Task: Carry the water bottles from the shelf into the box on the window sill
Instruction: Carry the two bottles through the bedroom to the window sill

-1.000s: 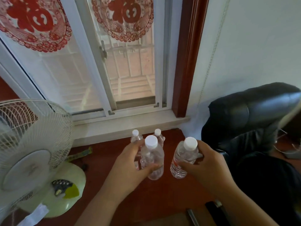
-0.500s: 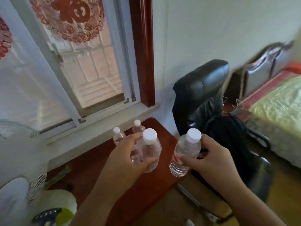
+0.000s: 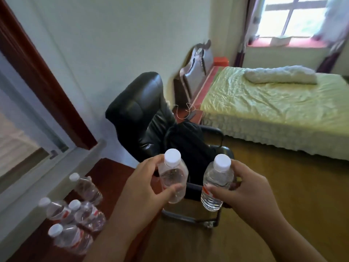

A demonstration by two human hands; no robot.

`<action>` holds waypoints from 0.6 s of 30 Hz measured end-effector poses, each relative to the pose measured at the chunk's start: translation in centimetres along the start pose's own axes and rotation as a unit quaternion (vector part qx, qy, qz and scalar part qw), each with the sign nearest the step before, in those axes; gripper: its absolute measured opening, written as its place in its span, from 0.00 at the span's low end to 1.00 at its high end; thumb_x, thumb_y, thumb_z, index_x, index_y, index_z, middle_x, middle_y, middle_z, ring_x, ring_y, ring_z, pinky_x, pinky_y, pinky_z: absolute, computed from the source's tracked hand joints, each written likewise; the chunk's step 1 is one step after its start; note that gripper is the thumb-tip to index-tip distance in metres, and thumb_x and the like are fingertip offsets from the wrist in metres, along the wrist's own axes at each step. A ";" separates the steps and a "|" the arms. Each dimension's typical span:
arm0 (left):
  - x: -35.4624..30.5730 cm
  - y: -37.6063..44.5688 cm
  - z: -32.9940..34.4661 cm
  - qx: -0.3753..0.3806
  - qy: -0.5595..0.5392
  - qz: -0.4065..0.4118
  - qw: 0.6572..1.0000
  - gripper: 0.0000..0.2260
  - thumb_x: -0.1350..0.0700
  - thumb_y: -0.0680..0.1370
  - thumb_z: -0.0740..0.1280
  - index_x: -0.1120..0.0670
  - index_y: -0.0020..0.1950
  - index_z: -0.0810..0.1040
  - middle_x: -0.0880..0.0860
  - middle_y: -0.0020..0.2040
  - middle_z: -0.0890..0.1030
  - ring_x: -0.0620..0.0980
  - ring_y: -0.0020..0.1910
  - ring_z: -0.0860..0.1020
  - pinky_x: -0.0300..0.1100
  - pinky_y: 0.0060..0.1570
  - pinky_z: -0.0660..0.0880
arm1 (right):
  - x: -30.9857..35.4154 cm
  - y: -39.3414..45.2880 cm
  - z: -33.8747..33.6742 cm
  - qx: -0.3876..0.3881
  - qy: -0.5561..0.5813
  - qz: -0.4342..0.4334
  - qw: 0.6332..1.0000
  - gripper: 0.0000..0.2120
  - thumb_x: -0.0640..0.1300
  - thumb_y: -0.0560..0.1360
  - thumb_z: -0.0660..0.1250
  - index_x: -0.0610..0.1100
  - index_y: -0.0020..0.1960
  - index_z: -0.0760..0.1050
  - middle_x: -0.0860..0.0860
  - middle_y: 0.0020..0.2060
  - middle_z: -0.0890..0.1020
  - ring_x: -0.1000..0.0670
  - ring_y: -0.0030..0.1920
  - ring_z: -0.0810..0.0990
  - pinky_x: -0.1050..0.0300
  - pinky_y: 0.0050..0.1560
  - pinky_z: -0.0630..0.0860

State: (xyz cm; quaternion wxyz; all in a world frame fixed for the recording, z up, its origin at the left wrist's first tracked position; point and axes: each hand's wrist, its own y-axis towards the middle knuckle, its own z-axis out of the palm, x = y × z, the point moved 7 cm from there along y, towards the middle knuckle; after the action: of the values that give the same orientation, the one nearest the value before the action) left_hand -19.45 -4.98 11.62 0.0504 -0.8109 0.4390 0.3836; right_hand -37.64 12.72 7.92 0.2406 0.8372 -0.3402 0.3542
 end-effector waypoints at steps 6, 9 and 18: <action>-7.0 5.3 7.4 0.078 -0.040 0.079 0.993 0.31 0.39 0.69 0.77 0.34 0.69 0.68 0.31 0.64 0.72 0.32 0.64 0.72 0.35 0.59 0.76 | -5.5 0.2 -8.1 -0.093 -0.025 0.051 0.994 0.35 0.68 0.59 0.76 0.61 0.64 0.75 0.67 0.49 0.82 0.60 0.47 0.81 0.52 0.44 0.82; -9.9 7.1 11.0 0.103 -0.053 0.111 0.987 0.32 0.41 0.69 0.77 0.40 0.71 0.70 0.32 0.65 0.72 0.34 0.64 0.73 0.39 0.59 0.77 | -8.5 0.2 -11.8 -0.133 -0.045 0.076 0.987 0.37 0.70 0.58 0.74 0.62 0.64 0.73 0.65 0.50 0.82 0.58 0.49 0.82 0.50 0.45 0.82; -17.5 10.9 20.9 0.165 -0.103 0.174 0.965 0.34 0.36 0.67 0.75 0.38 0.71 0.69 0.32 0.65 0.72 0.32 0.62 0.74 0.38 0.58 0.78 | -15.6 -1.2 -20.1 -0.205 -0.041 0.139 0.968 0.38 0.65 0.58 0.80 0.59 0.66 0.75 0.63 0.52 0.83 0.60 0.48 0.83 0.52 0.46 0.83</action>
State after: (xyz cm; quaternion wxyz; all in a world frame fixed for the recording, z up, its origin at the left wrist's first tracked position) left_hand -45.33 8.88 11.39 0.1613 -0.6583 0.6230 0.3904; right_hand -53.52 32.70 8.65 0.3413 0.7286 -0.5277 0.2723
